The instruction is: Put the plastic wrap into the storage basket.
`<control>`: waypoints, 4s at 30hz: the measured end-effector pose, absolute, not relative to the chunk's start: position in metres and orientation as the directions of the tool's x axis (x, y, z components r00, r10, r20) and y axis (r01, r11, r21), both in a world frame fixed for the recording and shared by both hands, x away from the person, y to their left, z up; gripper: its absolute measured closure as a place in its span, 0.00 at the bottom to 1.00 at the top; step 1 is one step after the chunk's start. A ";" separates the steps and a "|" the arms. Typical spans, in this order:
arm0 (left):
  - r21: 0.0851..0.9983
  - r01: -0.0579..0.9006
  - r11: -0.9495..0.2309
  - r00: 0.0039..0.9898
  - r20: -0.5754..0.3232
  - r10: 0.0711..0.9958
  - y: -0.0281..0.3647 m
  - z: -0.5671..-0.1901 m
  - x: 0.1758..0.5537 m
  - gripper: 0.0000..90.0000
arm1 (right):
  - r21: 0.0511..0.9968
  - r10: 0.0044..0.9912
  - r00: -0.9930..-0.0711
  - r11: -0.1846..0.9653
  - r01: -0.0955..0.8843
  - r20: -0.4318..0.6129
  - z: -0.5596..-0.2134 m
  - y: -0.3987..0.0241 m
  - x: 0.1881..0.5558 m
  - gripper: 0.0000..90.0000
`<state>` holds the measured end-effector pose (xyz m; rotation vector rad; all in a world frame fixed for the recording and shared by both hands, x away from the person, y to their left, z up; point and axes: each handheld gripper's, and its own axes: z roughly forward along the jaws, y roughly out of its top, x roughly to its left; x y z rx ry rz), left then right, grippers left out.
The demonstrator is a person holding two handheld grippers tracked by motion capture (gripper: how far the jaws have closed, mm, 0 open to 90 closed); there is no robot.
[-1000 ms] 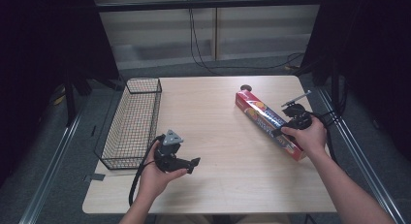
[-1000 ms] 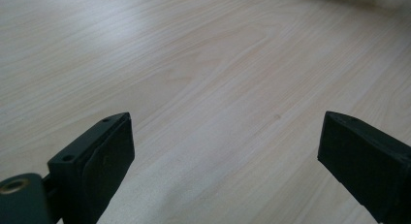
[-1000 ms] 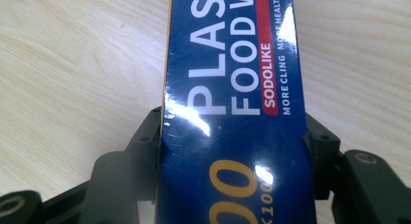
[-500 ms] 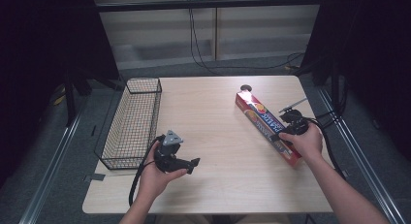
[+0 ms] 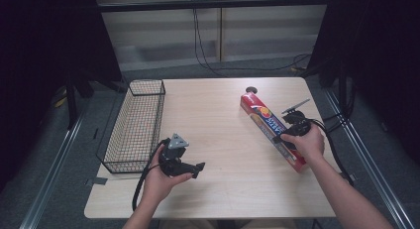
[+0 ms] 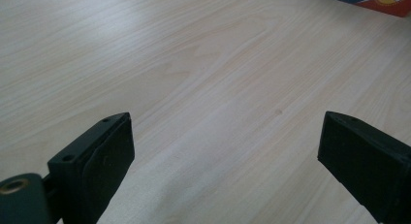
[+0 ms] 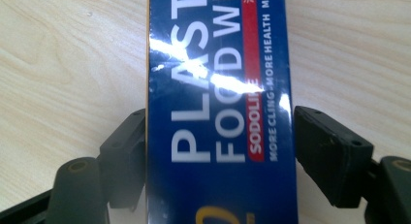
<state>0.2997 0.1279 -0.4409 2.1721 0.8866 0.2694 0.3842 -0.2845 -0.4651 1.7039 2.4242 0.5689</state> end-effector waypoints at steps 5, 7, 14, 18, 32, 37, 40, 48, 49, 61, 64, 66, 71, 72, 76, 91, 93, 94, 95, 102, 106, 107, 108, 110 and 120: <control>0.721 0.512 -0.467 0.732 -0.082 0.677 0.130 -0.440 0.300 0.07 | 0.353 0.932 -0.349 0.296 0.888 0.096 -0.468 -0.279 0.391 0.29; 0.725 0.518 -0.454 0.726 -0.092 0.681 0.130 -0.440 0.301 0.07 | 0.347 0.932 -0.353 0.304 0.887 0.086 -0.469 -0.276 0.393 0.34; 0.725 0.524 -0.446 0.718 -0.095 0.689 0.133 -0.437 0.301 0.07 | 0.334 0.927 -0.374 0.340 0.879 0.042 -0.464 -0.270 0.394 0.46; 0.733 0.518 -0.440 0.722 -0.099 0.685 0.135 -0.434 0.302 0.07 | 0.370 0.908 -0.415 0.367 0.853 0.056 -0.459 -0.274 0.390 0.46; 0.733 0.497 -0.464 0.742 -0.082 0.665 0.124 -0.416 0.314 0.06 | 0.453 0.870 -0.483 0.391 0.801 0.102 -0.426 -0.278 0.377 0.47; 0.731 0.483 -0.481 0.761 -0.080 0.644 0.117 -0.410 0.319 0.05 | 0.477 0.857 -0.502 0.394 0.786 0.119 -0.419 -0.277 0.373 0.47; 0.725 0.466 -0.507 0.791 -0.086 0.605 0.109 -0.402 0.325 0.02 | 0.490 0.845 -0.520 0.403 0.773 0.125 -0.414 -0.277 0.370 0.47; 0.751 0.408 -0.520 0.846 -0.096 0.525 0.089 -0.383 0.337 0.00 | 0.514 0.802 -0.582 0.446 0.733 0.134 -0.405 -0.267 0.359 0.46; 0.751 0.408 -0.520 0.846 -0.096 0.525 0.089 -0.383 0.337 0.00 | 0.514 0.802 -0.582 0.446 0.733 0.134 -0.405 -0.267 0.359 0.46; 0.743 0.330 -0.582 0.892 -0.045 0.449 0.070 -0.365 0.356 0.03 | 0.529 0.731 -0.667 0.513 0.676 0.144 -0.398 -0.253 0.347 0.46; 0.741 0.328 -0.585 0.894 -0.042 0.447 0.067 -0.363 0.359 0.04 | 0.523 0.716 -0.685 0.536 0.662 0.134 -0.397 -0.250 0.347 0.46; 0.737 0.302 -0.605 0.907 -0.027 0.420 0.062 -0.361 0.362 0.04 | 0.528 0.708 -0.692 0.539 0.656 0.138 -0.396 -0.250 0.346 0.46; 0.717 0.283 -0.636 0.915 -0.003 0.404 0.056 -0.358 0.366 0.05 | 0.531 0.684 -0.714 0.554 0.641 0.148 -0.395 -0.249 0.344 0.46; 0.721 0.282 -0.633 0.918 -0.011 0.397 0.054 -0.358 0.367 0.05 | 0.524 0.681 -0.718 0.561 0.641 0.148 -0.395 -0.248 0.343 0.46; 0.720 0.270 -0.639 0.923 -0.004 0.385 0.050 -0.356 0.369 0.05 | 0.525 0.660 -0.737 0.579 0.623 0.147 -0.395 -0.245 0.341 0.46; 0.684 0.224 -0.694 0.940 0.036 0.338 0.037 -0.351 0.377 0.05 | 0.511 0.596 -0.792 0.645 0.569 0.130 -0.389 -0.234 0.337 0.46; 0.684 0.216 -0.697 0.943 0.039 0.330 0.034 -0.351 0.376 0.05 | 0.506 0.596 -0.791 0.644 0.574 0.139 -0.389 -0.233 0.336 0.46; 0.684 0.216 -0.697 0.943 0.039 0.330 0.034 -0.351 0.376 0.05 | 0.506 0.596 -0.791 0.644 0.574 0.139 -0.389 -0.233 0.336 0.46; 0.672 0.200 -0.713 0.949 0.048 0.312 0.031 -0.351 0.376 0.05 | 0.504 0.585 -0.800 0.654 0.564 0.135 -0.389 -0.233 0.335 0.46; 0.655 0.176 -0.735 0.960 0.050 0.275 0.022 -0.353 0.377 0.05 | 0.500 0.564 -0.817 0.677 0.540 0.119 -0.388 -0.230 0.333 0.46; 0.636 0.133 -0.760 0.971 0.069 0.228 0.014 -0.353 0.375 0.05 | 0.499 0.545 -0.831 0.693 0.520 0.109 -0.386 -0.226 0.330 0.46; 0.625 0.124 -0.771 0.975 0.068 0.212 0.012 -0.353 0.374 0.05 | 0.502 0.542 -0.834 0.694 0.515 0.107 -0.386 -0.226 0.330 0.46; 0.625 0.124 -0.771 0.975 0.068 0.212 0.012 -0.353 0.374 0.05 | 0.501 0.538 -0.836 0.697 0.513 0.108 -0.386 -0.225 0.330 0.46; 0.610 0.107 -0.785 0.979 0.071 0.189 0.009 -0.354 0.373 0.05 | 0.500 0.531 -0.842 0.706 0.502 0.095 -0.385 -0.224 0.329 0.46; 0.583 0.087 -0.808 0.988 0.055 0.146 0.005 -0.359 0.373 0.07 | 0.489 0.486 -0.869 0.739 0.463 0.089 -0.385 -0.216 0.327 0.46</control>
